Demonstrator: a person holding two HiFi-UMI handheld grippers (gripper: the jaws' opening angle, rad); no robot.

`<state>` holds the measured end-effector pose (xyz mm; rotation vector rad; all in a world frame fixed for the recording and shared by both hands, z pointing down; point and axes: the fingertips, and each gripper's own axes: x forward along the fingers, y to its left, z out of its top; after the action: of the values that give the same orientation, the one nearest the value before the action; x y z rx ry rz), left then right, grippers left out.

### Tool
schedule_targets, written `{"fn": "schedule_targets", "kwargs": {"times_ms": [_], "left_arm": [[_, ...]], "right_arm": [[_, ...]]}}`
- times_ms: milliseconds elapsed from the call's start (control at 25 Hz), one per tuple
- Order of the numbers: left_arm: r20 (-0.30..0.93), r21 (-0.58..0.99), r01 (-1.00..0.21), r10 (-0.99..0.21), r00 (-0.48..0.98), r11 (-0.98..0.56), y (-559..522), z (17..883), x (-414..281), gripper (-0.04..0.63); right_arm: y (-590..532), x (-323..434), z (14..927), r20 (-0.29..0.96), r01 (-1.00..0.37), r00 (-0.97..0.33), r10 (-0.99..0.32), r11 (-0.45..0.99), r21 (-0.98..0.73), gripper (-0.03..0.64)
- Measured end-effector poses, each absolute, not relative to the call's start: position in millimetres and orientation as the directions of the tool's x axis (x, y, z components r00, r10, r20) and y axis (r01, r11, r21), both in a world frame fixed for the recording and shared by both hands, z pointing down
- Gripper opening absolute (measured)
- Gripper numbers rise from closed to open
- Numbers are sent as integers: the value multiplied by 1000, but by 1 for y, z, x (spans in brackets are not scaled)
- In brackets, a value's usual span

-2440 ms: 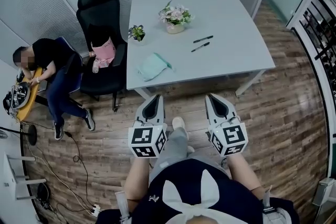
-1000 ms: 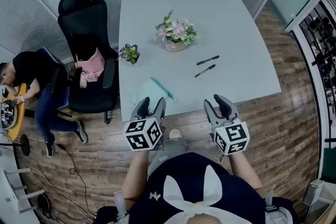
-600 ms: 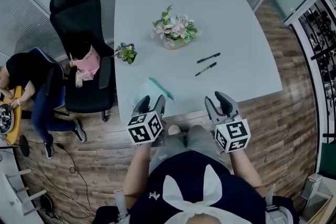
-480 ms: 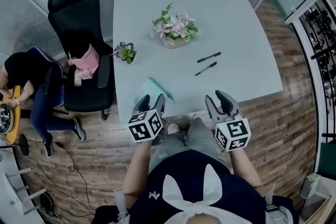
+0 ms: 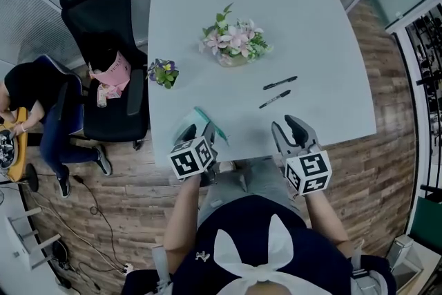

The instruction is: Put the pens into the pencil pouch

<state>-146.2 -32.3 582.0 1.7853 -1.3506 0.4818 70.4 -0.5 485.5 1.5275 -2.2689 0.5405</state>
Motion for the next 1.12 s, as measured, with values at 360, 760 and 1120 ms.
{"fn": "schedule_targets", "kwargs": {"times_ms": [360, 760, 1120], "left_arm": [[809, 373, -922, -522, 269, 103, -44, 630, -144, 231], [888, 270, -926, -440, 132, 265, -49, 678, -149, 225], [905, 218, -934, -418, 84, 284, -46, 688, -153, 120]], "right_arm": [[-38, 82, 506, 542, -902, -418, -729, 404, -153, 149], [-62, 83, 523, 570, -875, -463, -678, 452, -173, 149], [-66, 85, 534, 596, -866, -475, -647, 464, -187, 147]]}}
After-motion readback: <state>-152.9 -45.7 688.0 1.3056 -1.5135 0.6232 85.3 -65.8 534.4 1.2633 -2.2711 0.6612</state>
